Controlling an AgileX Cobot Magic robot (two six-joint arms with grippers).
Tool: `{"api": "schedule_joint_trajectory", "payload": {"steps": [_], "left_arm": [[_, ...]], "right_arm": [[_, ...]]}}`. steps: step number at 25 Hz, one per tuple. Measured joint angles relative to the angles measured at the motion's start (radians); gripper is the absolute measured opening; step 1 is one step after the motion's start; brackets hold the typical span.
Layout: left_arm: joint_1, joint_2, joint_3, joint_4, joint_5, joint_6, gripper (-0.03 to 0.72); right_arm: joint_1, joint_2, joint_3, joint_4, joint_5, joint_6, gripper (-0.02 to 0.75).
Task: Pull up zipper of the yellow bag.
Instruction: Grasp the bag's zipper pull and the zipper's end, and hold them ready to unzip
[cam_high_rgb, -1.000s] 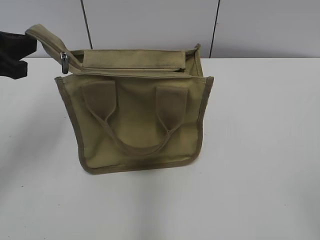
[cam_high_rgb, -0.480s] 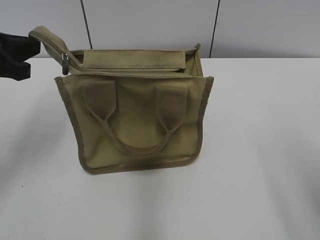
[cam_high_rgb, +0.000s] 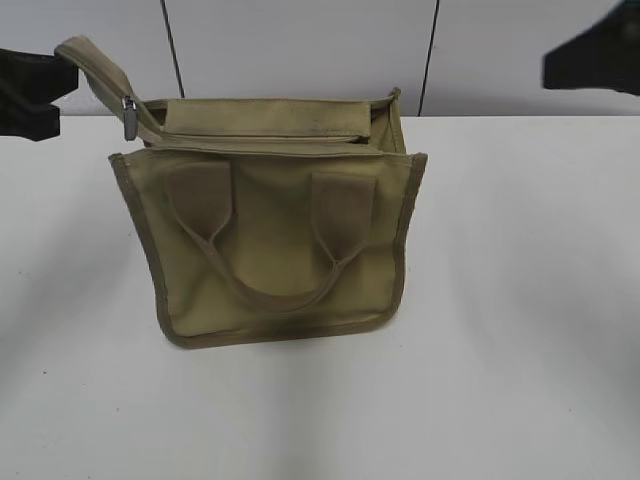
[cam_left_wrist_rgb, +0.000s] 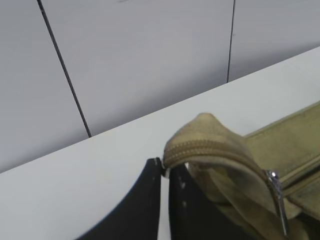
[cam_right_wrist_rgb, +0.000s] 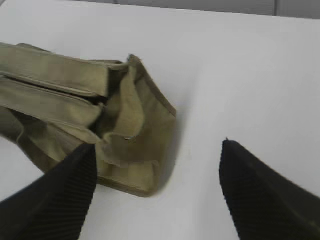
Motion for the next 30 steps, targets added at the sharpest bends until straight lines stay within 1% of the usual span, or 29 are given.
{"api": "schedule_joint_trajectory", "payload": {"steps": [3,8,11,14,18,23,28,30], "left_arm": [[0.000,0.000,-0.009,-0.001,0.006,0.000,0.002],[0.000,0.000,-0.010,-0.001,0.025,0.000,0.002],[0.000,0.000,-0.010,-0.009,0.027,-0.001,0.002],[0.000,0.001,-0.011,-0.032,0.027,-0.001,0.002],[0.000,0.024,-0.017,-0.046,0.027,-0.001,0.002],[0.000,0.030,-0.017,-0.048,0.026,-0.001,0.002],[0.000,0.030,-0.017,-0.048,0.024,-0.001,0.002],[0.000,0.030,-0.017,-0.048,0.018,-0.001,0.002]], "right_arm": [[0.142,0.128,-0.096,-0.030,-0.033,0.027,0.583],[0.382,0.345,-0.240,-0.070,-0.109,0.155,0.583],[0.494,0.471,-0.367,-0.071,-0.116,0.235,0.580],[0.574,0.595,-0.507,-0.071,-0.093,0.307,0.543],[0.642,0.747,-0.701,-0.072,-0.008,0.384,0.451],[0.676,0.891,-0.880,-0.072,0.066,0.429,0.365],[0.678,0.955,-0.949,-0.074,0.084,0.461,0.276],[0.678,0.965,-0.951,-0.085,0.075,0.486,0.257]]}}
